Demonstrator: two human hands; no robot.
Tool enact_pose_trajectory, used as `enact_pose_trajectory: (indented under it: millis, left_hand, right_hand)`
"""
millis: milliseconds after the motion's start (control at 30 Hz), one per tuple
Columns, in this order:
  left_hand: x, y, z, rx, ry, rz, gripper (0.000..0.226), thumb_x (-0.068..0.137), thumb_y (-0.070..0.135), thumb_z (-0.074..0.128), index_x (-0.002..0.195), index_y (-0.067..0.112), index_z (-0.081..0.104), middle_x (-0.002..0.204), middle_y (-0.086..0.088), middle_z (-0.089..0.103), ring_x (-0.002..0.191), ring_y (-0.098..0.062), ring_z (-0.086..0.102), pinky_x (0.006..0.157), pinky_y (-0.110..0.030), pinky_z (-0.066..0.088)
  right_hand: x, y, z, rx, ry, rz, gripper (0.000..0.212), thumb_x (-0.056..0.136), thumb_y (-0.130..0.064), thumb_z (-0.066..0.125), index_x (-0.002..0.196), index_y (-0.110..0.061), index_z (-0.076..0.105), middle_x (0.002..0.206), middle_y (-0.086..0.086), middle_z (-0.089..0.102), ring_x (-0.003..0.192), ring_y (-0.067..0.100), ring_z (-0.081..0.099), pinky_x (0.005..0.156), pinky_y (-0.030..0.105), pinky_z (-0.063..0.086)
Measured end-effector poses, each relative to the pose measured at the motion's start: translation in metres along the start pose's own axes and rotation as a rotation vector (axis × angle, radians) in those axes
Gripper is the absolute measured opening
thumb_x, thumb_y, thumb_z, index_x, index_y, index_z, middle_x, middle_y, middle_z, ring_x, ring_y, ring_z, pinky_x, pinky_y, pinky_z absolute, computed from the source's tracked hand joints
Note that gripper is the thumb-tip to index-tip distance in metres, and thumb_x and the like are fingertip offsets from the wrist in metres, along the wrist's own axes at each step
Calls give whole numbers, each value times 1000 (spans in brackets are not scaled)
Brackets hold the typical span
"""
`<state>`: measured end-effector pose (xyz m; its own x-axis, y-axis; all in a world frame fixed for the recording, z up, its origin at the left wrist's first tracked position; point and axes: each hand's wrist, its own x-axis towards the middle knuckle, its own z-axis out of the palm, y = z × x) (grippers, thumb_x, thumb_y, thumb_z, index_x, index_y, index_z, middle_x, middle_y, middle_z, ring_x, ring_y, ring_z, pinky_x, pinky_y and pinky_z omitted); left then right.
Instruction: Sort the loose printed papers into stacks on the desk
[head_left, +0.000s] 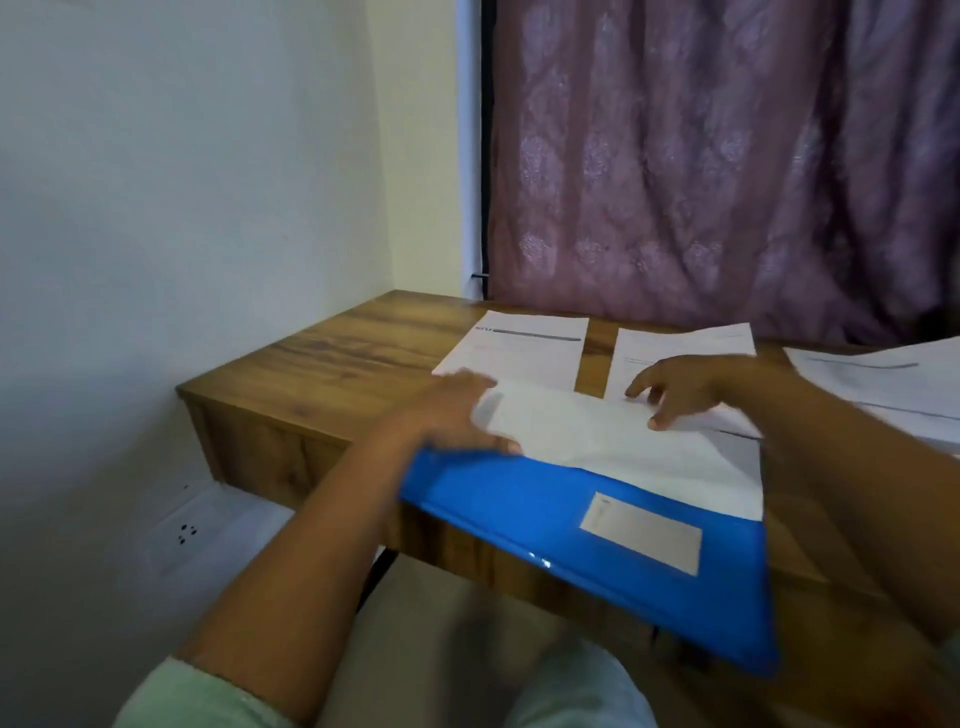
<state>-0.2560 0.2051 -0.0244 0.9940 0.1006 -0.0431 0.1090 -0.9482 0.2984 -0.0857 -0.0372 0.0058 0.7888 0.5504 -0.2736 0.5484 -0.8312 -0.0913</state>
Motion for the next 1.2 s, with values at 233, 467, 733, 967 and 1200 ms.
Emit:
enact_pose_trajectory:
  millis: [233, 467, 733, 967, 1200]
  left_hand:
    - [3, 11, 29, 130, -142, -11, 92, 90, 68, 43, 158, 23, 1, 165, -5, -11, 152, -22, -7, 122, -51, -2]
    - [-4, 14, 51, 53, 122, -177, 122, 81, 70, 58, 153, 8, -19, 162, -12, -19, 151, -30, -11, 123, -45, 6]
    - [-10, 5, 47, -133, 166, -114, 133, 75, 61, 71, 150, 13, -27, 157, -10, -33, 148, -27, -22, 123, -43, 3]
    - [7, 1, 7, 164, -307, -54, 76, 95, 59, 49, 157, 30, 16, 165, 1, 2, 151, -22, 6, 122, -43, 12]
    - [83, 6, -40, 90, -108, -196, 31, 102, 23, 49, 124, 6, 63, 127, -10, 63, 105, -23, 59, 80, -29, 44]
  right_hand:
    - [-50, -39, 56, 24, 39, -303, 64, 82, -68, 56, 138, -41, 46, 148, -11, 38, 135, 15, 35, 114, 38, 29]
    - [-49, -41, 61, 55, 273, -379, 28, 100, -35, 50, 111, -18, 69, 103, -3, 64, 91, 15, 53, 81, 26, 41]
    - [-21, 7, -12, 631, 292, -118, 25, 95, -39, 58, 104, -17, 68, 106, 5, 63, 98, 25, 59, 84, 34, 48]
    - [10, 37, -6, -321, 671, -49, 54, 92, -26, 61, 141, -24, 40, 132, 13, 49, 119, 34, 50, 93, 43, 44]
    - [31, 32, 41, -114, 533, -296, 28, 100, -28, 46, 117, -29, 68, 123, -6, 62, 114, 16, 51, 98, 32, 44]
